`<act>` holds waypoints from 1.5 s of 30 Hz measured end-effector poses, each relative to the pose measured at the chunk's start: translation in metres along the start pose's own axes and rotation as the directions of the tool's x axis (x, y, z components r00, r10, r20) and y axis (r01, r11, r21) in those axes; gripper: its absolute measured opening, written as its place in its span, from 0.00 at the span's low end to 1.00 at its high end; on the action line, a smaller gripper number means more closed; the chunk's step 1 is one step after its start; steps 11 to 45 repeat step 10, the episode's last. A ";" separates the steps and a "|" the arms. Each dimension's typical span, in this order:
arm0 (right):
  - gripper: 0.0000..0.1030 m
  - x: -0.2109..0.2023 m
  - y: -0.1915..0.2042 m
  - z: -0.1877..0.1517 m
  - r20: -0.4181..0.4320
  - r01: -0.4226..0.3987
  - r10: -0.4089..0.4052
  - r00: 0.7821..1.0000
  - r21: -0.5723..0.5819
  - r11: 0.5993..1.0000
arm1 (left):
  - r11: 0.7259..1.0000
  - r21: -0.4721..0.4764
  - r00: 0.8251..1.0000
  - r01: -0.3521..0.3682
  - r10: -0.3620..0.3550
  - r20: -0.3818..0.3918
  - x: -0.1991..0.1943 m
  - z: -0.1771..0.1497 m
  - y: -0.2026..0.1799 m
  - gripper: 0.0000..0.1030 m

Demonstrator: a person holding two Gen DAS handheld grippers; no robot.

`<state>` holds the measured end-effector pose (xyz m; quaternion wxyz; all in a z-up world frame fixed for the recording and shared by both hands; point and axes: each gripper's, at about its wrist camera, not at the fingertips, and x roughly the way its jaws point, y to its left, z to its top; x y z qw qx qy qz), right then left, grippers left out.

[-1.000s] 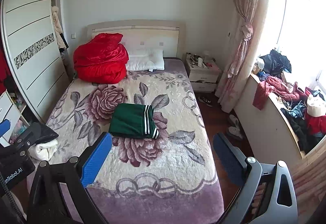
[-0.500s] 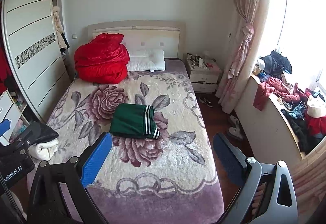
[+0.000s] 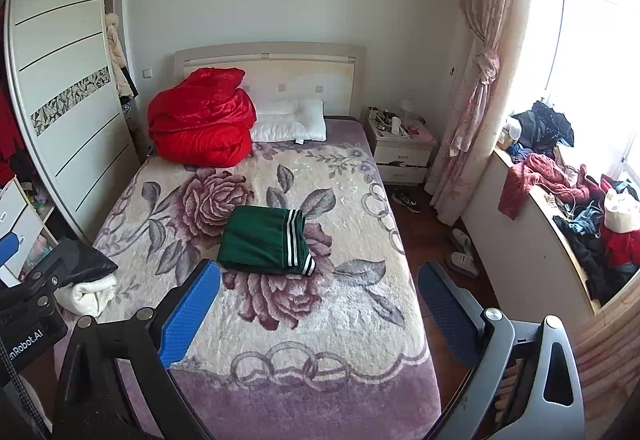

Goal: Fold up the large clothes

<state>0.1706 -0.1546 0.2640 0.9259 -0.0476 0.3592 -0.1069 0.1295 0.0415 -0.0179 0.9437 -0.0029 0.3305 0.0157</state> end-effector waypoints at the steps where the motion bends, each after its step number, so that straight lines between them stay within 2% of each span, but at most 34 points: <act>1: 0.97 -0.001 0.000 -0.001 0.001 0.000 0.000 1.000 0.003 1.000 | 1.000 0.000 1.000 0.002 -0.002 0.001 0.000 0.000 0.000 1.00; 45: 0.97 0.002 0.003 0.003 -0.001 0.002 -0.002 1.000 -0.003 1.000 | 1.000 0.003 1.000 0.002 -0.002 0.009 -0.002 0.002 0.003 1.00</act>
